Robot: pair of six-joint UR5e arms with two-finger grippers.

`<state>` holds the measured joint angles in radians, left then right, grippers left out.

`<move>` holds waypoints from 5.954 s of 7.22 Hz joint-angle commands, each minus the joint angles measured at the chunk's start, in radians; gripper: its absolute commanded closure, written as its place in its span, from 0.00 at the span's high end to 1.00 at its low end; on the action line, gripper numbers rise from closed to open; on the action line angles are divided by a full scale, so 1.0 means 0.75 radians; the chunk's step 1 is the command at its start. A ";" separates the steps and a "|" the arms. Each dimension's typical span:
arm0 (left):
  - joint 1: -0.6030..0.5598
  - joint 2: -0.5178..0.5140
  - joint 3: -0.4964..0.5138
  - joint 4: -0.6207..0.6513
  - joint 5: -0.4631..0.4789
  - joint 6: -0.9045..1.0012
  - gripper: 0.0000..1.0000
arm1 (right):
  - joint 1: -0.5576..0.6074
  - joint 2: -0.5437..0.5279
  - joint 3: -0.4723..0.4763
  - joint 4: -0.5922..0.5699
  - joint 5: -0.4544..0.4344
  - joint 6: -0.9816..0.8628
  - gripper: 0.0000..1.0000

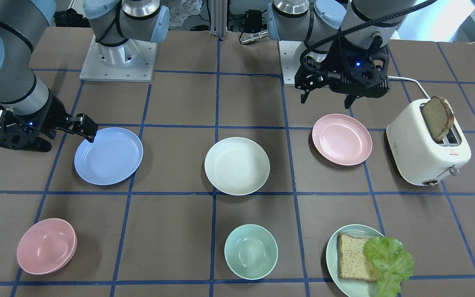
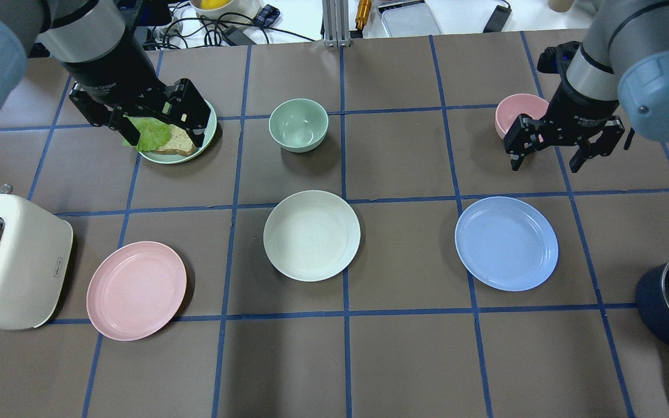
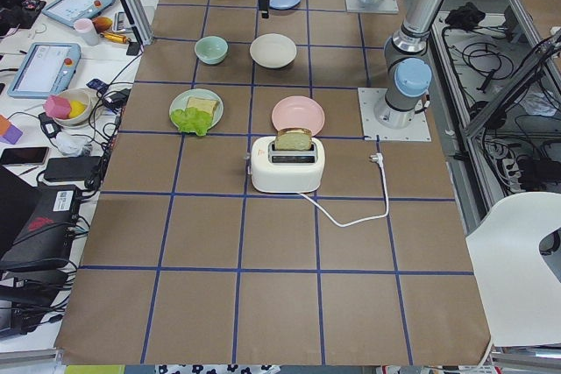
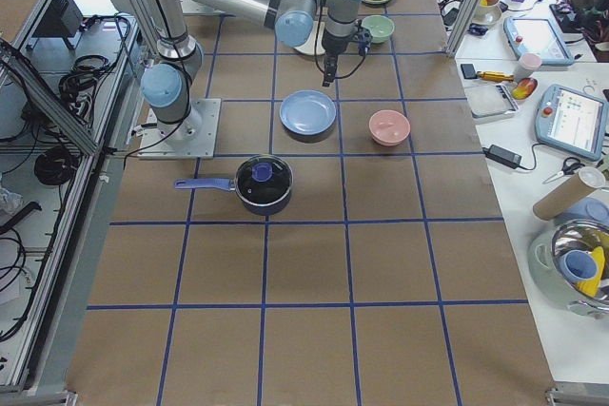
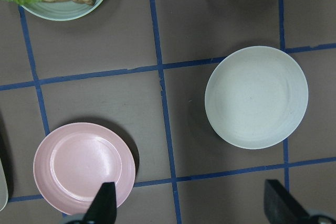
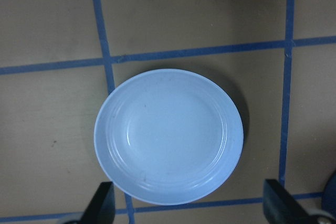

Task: Stack three plates with pink and blue
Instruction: 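Move the right gripper from the pink bowl down to the light blue plate's rim, then grasp the light blue plate's rim with the right gripper, then reach the left gripper to the pink plate and grasp its rim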

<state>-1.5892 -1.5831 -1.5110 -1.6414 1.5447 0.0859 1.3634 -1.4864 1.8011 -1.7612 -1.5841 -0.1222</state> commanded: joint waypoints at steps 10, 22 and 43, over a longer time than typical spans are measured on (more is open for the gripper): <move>0.000 0.000 0.002 0.002 0.000 0.000 1.00 | -0.149 0.053 0.484 -0.666 -0.017 -0.194 1.00; 0.002 0.008 0.002 0.002 -0.002 0.000 1.00 | -0.255 0.104 0.583 -0.777 -0.001 -0.191 0.29; 0.024 0.049 -0.422 0.095 0.089 0.037 1.00 | -0.266 0.002 0.489 -0.562 0.036 -0.203 0.00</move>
<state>-1.5832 -1.5529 -1.6952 -1.6266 1.5594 0.1051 1.1648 -1.4844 2.1683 -2.1838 -1.5570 -0.2746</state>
